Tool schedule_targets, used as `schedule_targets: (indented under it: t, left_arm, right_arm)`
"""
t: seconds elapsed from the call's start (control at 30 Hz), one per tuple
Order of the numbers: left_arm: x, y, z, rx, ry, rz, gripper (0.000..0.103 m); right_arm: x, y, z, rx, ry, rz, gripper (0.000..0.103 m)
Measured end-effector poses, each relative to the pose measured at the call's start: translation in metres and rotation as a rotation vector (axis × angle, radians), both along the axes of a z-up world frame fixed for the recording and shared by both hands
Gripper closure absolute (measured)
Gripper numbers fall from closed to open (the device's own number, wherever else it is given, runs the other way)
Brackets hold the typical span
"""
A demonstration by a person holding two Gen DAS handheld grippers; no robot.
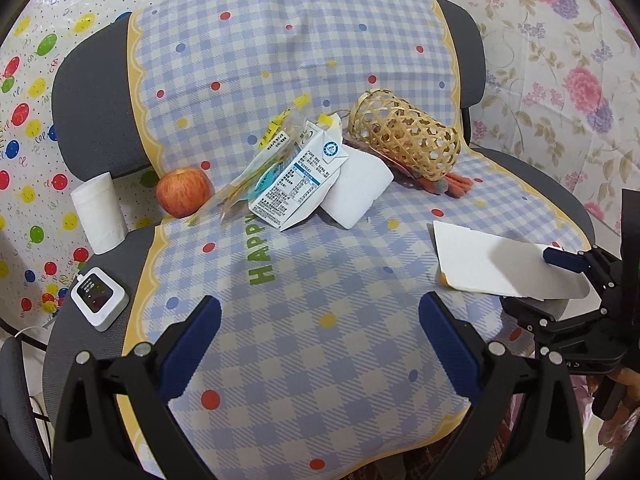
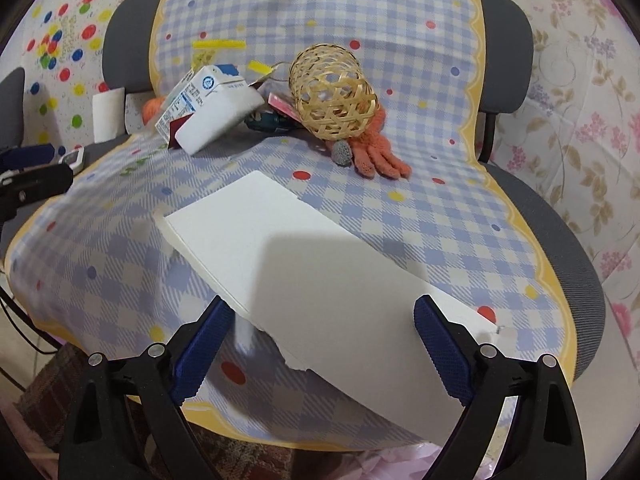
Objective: Collect trash
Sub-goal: 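Close the right gripper on the white paper strip on the cloth, then grasp the clear yellow-labeled snack bag with the left gripper while the right holds the strip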
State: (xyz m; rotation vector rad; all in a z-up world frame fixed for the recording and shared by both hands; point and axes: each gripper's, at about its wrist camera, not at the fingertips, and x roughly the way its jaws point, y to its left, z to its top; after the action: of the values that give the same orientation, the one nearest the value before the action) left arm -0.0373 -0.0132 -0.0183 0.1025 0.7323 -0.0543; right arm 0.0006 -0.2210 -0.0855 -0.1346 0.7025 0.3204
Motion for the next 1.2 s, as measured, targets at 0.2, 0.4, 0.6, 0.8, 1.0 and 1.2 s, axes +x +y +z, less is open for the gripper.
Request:
schedule_targets:
  t: [0.2, 0.4, 0.6, 0.8, 1.0, 1.2]
  left_arm:
    - [0.001, 0.001, -0.002, 0.000, 0.001, -0.002, 0.007]
    - [0.002, 0.014, 0.002, 0.007, -0.020, 0.023, 0.007]
    - [0.015, 0.036, 0.013, 0.004, -0.070, 0.075, 0.007]
    - [0.040, 0.059, 0.022, -0.018, -0.084, 0.109, 0.007]
    - [0.073, 0.075, 0.015, -0.062, -0.051, 0.096, 0.020]
    - [0.103, 0.067, 0.010, -0.004, -0.063, 0.061, 0.034]
  right_arm:
    - [0.017, 0.017, 0.009, 0.070, 0.006, 0.055, 0.057]
    - [0.018, 0.018, 0.044, 0.104, -0.055, 0.016, 0.094]
    - [0.008, -0.009, 0.089, 0.309, -0.077, -0.006, 0.101]
    - [0.014, -0.007, 0.092, 0.380, -0.041, -0.019, 0.102]
    - [0.026, -0.003, 0.072, 0.361, -0.013, -0.054, 0.102]
    - [0.029, 0.003, 0.080, 0.319, -0.062, -0.075, 0.102]
